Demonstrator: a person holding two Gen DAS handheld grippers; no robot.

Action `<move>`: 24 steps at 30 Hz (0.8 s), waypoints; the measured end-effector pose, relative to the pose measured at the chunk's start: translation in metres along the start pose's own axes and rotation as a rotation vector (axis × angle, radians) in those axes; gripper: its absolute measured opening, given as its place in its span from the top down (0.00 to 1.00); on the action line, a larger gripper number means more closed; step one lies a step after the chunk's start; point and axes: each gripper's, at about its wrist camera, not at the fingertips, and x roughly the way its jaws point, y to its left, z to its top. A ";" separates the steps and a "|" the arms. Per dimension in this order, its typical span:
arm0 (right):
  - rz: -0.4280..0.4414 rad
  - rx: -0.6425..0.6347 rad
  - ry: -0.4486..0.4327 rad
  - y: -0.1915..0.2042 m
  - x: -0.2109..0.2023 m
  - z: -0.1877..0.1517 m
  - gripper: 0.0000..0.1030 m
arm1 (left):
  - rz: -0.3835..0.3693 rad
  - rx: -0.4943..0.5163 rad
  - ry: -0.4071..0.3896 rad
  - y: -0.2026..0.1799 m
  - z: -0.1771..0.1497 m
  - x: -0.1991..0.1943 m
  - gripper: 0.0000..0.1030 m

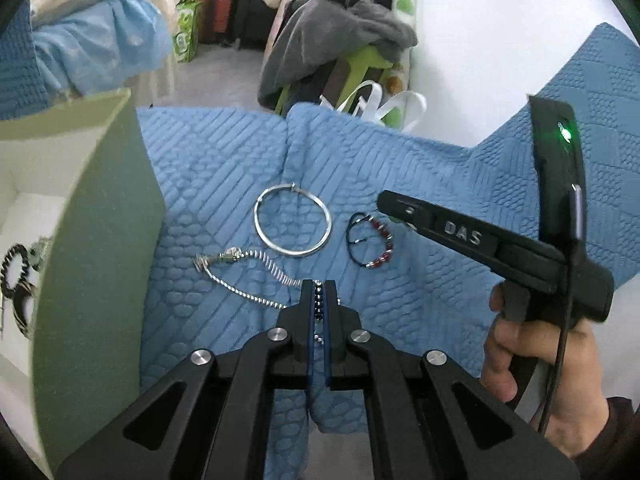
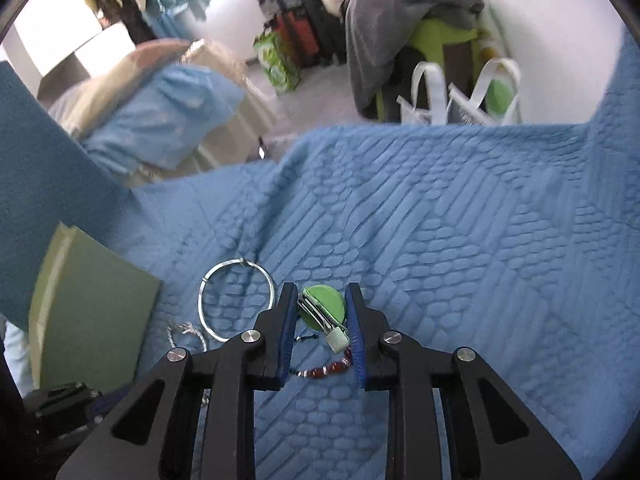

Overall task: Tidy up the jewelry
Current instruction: 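Lift the chain and green pendant bracelet and carry them over the box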

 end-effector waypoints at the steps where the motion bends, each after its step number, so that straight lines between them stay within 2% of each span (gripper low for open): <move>1: 0.004 0.009 -0.016 0.000 -0.007 -0.001 0.79 | -0.005 0.003 -0.012 -0.001 0.001 -0.006 0.98; 5: 0.034 0.047 -0.057 0.000 -0.030 -0.008 0.79 | -0.008 0.012 -0.044 -0.002 0.007 -0.022 0.98; 14: 0.000 0.109 -0.066 0.012 -0.071 -0.026 0.79 | -0.048 0.009 -0.088 -0.003 0.024 -0.059 0.98; 24: 0.014 0.090 -0.143 0.048 -0.141 0.005 0.79 | -0.056 0.055 -0.158 -0.013 0.061 -0.123 0.98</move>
